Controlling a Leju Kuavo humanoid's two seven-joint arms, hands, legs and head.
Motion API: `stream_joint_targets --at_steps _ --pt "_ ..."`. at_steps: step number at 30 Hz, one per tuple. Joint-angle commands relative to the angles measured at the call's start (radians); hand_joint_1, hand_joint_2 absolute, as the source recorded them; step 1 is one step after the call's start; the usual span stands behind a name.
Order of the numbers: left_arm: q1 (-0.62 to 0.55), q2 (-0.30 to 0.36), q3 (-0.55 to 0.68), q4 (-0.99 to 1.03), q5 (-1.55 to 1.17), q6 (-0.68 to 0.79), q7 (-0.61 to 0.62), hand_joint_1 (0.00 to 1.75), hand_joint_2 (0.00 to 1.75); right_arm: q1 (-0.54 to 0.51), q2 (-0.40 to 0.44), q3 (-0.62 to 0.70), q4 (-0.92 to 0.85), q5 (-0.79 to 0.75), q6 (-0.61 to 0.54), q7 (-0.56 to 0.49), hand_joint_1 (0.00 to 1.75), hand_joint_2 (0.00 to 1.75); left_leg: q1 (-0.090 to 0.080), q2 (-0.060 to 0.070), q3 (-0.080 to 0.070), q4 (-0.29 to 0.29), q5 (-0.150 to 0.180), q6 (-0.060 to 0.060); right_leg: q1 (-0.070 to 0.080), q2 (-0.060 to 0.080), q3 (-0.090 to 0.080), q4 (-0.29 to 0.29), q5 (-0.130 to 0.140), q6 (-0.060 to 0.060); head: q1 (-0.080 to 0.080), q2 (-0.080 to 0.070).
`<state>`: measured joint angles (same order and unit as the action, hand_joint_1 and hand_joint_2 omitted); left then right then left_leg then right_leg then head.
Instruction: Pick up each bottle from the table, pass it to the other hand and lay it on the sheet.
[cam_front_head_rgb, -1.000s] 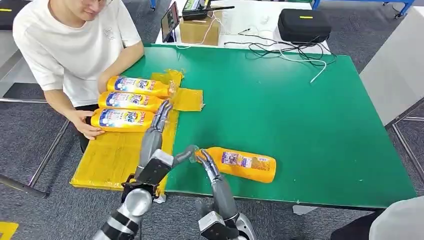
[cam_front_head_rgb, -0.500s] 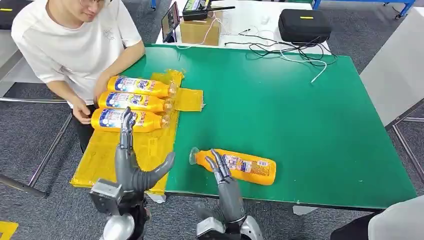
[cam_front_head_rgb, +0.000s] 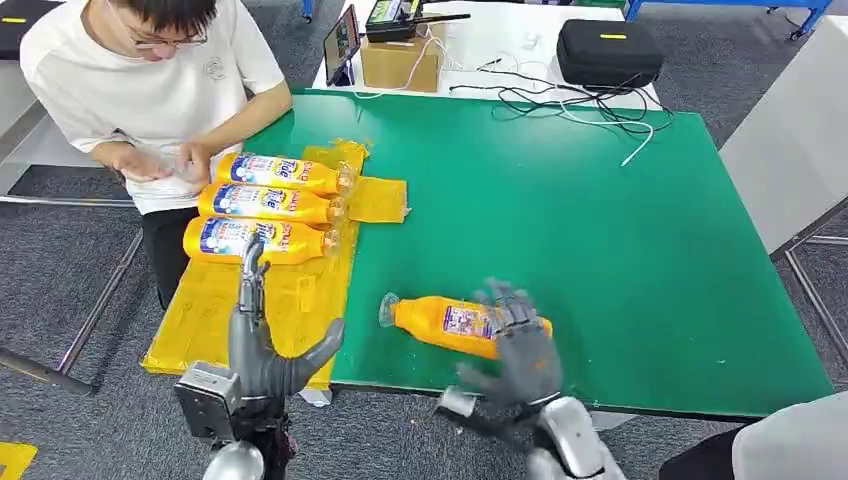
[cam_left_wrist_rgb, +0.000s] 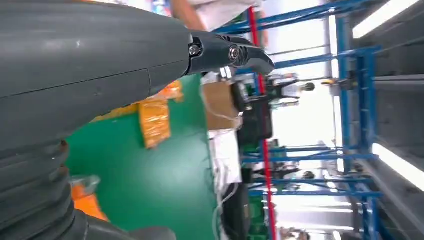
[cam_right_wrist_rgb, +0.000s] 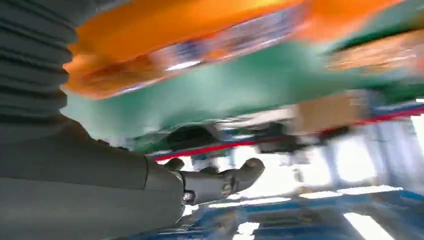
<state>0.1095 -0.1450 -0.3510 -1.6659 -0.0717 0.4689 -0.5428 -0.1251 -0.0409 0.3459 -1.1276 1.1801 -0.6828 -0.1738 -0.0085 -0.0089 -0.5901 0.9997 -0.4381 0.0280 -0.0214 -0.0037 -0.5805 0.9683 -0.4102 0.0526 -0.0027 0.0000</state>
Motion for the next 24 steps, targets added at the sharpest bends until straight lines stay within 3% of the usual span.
stream_joint_targets --at_steps 1,5,10,14,23,24 --pt "0.020 -0.031 0.033 0.061 -0.070 0.061 0.032 0.00 1.75 -0.090 -0.030 -0.094 0.143 0.193 0.069 0.198 0.00 1.75 0.001 0.001 0.003 -0.001 -0.001 -0.002 0.001 0.001 0.003 -0.001 -0.001 -0.002 0.000 0.000" --pt "0.018 -0.037 0.040 0.063 -0.091 0.071 0.044 0.00 1.75 -0.123 -0.027 -0.108 0.170 0.205 0.130 0.226 0.00 1.75 0.001 0.001 0.003 0.000 -0.002 -0.002 0.002 0.001 0.003 0.000 -0.001 -0.002 0.000 0.000" --pt "-0.039 -0.043 0.045 0.129 -0.113 0.083 0.060 0.00 1.75 -0.292 0.018 -0.110 0.393 0.080 0.230 0.187 0.00 1.75 0.001 0.005 0.002 -0.001 0.000 -0.002 0.001 0.004 0.001 -0.001 0.001 -0.002 0.000 0.000" --pt "-0.045 -0.043 0.045 0.133 -0.114 0.083 0.060 0.00 1.75 -0.306 0.023 -0.101 0.418 0.078 0.236 0.182 0.00 1.75 0.003 0.003 0.003 0.000 0.000 -0.002 0.003 0.003 0.002 -0.001 0.001 -0.003 0.000 0.000" --pt "-0.080 -0.037 0.047 0.154 -0.129 0.075 0.087 0.00 1.75 -0.434 0.078 -0.044 0.583 0.024 0.388 0.192 0.00 1.75 0.002 0.004 0.004 0.000 0.001 -0.001 0.002 0.003 0.002 0.000 0.001 -0.002 0.000 0.000" --pt "-0.082 -0.037 0.046 0.156 -0.129 0.074 0.087 0.00 1.75 -0.438 0.077 -0.042 0.587 0.017 0.392 0.184 0.40 1.75 0.001 0.002 0.003 -0.001 0.001 -0.001 0.002 0.001 0.002 0.000 0.001 -0.001 0.000 0.000"
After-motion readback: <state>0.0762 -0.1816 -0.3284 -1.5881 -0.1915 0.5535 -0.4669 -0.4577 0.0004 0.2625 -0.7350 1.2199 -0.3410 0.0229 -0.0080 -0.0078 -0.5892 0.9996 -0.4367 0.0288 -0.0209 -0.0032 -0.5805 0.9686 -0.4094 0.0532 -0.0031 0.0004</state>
